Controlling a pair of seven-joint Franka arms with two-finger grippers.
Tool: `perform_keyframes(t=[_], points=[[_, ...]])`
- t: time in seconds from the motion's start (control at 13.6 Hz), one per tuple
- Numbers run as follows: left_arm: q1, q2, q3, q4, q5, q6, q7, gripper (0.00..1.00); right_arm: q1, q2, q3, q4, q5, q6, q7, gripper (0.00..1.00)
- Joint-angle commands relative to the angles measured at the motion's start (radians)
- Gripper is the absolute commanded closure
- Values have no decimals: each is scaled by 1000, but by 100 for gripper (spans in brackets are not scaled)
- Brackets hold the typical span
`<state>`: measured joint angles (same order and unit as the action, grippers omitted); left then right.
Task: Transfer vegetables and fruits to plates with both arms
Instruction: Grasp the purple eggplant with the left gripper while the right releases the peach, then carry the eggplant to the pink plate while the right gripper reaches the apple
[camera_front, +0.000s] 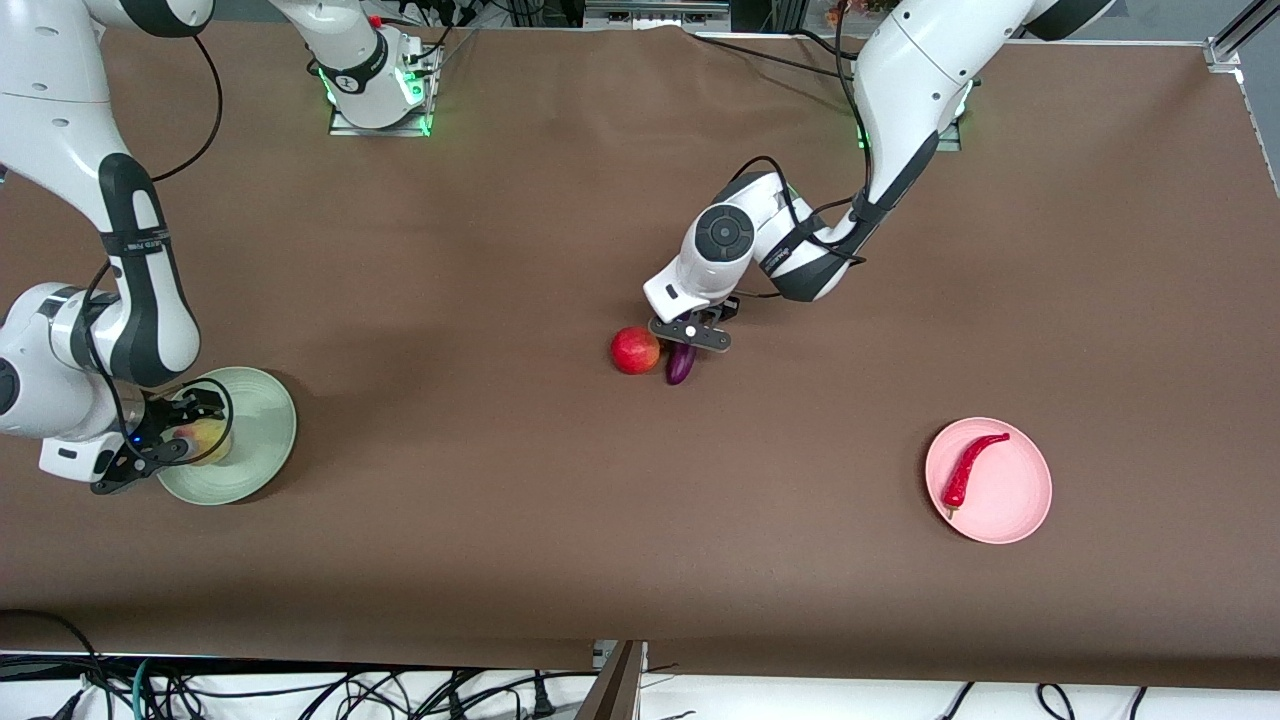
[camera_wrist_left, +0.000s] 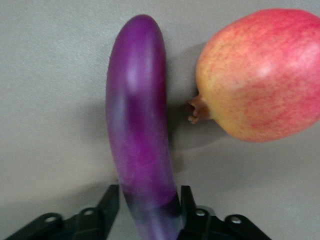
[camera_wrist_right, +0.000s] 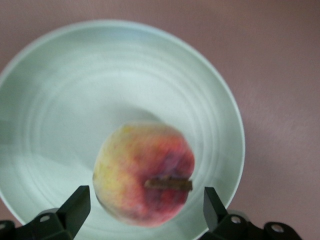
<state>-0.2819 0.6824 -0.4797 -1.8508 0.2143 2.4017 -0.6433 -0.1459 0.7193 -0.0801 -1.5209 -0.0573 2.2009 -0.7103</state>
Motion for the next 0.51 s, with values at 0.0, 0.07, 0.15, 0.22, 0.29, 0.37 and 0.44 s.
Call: perform_keyframes(t=[0.0, 0.07, 0.15, 0.22, 0.29, 0.37, 0.44], points=[[15, -12, 9, 2, 11, -2, -3, 90, 9, -56, 37, 23, 45, -79, 2, 0], [29, -24, 12, 8, 11, -37, -1, 90, 14, -63, 58, 42, 48, -114, 5, 0], [52, -41, 12, 15, 14, -83, 1, 90, 14, -64, 87, 50, 53, -131, 9, 0], [79, -72, 10, 16, 29, -125, 1, 90, 14, -67, 117, 51, 77, -135, 29, 0], [105, -99, 10, 16, 45, -163, 2, 90, 14, -72, 140, 51, 88, -139, 78, 0], [131, -127, 10, 19, 59, -206, 4, 90, 17, -72, 178, 51, 88, -161, 154, 0], [156, -147, 10, 37, 69, -244, 13, 90, 19, -73, 221, 51, 88, -179, 243, 0]])
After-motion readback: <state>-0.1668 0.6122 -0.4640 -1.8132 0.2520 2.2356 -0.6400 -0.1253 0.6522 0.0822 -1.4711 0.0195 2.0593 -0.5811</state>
